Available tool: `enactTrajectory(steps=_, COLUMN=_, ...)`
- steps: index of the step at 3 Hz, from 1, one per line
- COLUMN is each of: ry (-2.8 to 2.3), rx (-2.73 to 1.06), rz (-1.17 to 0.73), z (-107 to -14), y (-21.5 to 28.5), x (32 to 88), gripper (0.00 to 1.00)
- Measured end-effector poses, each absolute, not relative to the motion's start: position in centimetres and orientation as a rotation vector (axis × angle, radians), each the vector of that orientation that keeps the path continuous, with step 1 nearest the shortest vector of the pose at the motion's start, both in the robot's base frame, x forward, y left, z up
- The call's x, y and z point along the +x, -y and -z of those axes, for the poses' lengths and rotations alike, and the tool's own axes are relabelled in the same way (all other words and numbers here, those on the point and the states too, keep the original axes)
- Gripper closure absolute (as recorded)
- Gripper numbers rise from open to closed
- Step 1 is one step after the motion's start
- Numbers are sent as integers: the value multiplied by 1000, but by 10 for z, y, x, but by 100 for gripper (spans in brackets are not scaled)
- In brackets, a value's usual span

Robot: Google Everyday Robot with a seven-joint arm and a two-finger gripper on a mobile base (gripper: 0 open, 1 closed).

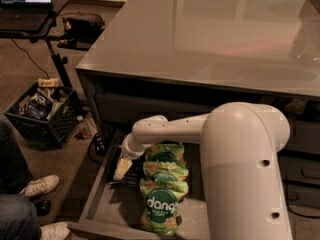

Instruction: Pick green jalapeno chip bag from middle drawer and place on counter

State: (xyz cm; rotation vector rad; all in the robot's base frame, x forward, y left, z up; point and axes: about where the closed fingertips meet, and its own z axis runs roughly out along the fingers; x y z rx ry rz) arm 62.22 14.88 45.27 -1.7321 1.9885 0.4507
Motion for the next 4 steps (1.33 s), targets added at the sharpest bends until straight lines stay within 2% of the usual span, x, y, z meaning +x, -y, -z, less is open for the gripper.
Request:
enactTrajectory(steps=2, ry=-2059, rx=-1803, rz=-329, z=-425, y=-140, x=626, gripper=9)
enactTrajectory(steps=4, ry=-2107, rx=-1885, rz=-279, z=-399, y=-129, x=618, gripper=11)
